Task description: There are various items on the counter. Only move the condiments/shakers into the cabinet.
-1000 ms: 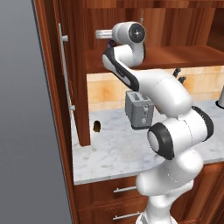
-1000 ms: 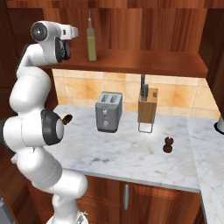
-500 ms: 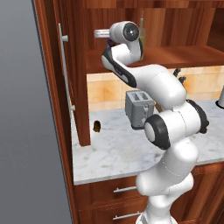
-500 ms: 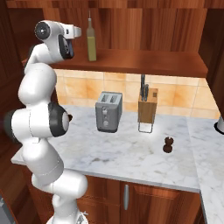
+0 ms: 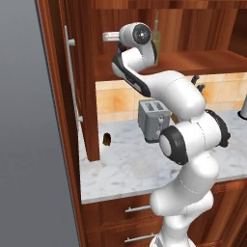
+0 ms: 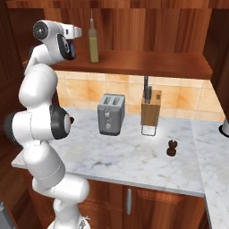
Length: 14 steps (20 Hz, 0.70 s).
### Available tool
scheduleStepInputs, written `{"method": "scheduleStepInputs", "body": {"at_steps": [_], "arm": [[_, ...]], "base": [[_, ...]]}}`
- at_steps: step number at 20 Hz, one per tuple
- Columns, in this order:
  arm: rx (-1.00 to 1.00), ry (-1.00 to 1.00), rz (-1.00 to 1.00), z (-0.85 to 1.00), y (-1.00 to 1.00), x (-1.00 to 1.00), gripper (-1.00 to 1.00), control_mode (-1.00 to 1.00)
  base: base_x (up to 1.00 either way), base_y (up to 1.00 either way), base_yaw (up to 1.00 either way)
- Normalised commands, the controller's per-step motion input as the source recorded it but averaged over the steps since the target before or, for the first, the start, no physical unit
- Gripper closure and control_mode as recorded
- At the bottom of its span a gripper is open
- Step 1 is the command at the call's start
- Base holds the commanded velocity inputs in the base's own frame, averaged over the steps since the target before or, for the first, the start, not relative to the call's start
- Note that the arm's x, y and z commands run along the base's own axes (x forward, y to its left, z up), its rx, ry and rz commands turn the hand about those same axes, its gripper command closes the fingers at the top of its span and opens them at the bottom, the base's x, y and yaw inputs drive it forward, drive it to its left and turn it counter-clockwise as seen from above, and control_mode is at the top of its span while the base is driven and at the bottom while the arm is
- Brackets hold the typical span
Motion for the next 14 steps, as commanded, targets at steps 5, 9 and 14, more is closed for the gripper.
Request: {"method": "scheduleStepInputs", "body": {"at_steps": [5, 9, 14], "arm": [[0.00, 0.00, 0.00, -0.13, 0.00, -0.45, -1.00, -1.00], [0.00, 0.00, -0.04, -0.34, -0.08, -0.96, -1.00, -1.00], [0.00, 0.05, -0.14, -0.48, -0.26, -1.00, -1.00, -1.00]], "base": [[0.00, 0.00, 0.00], [0.00, 0.00, 0.00], [0.00, 0.00, 0.00]]}}
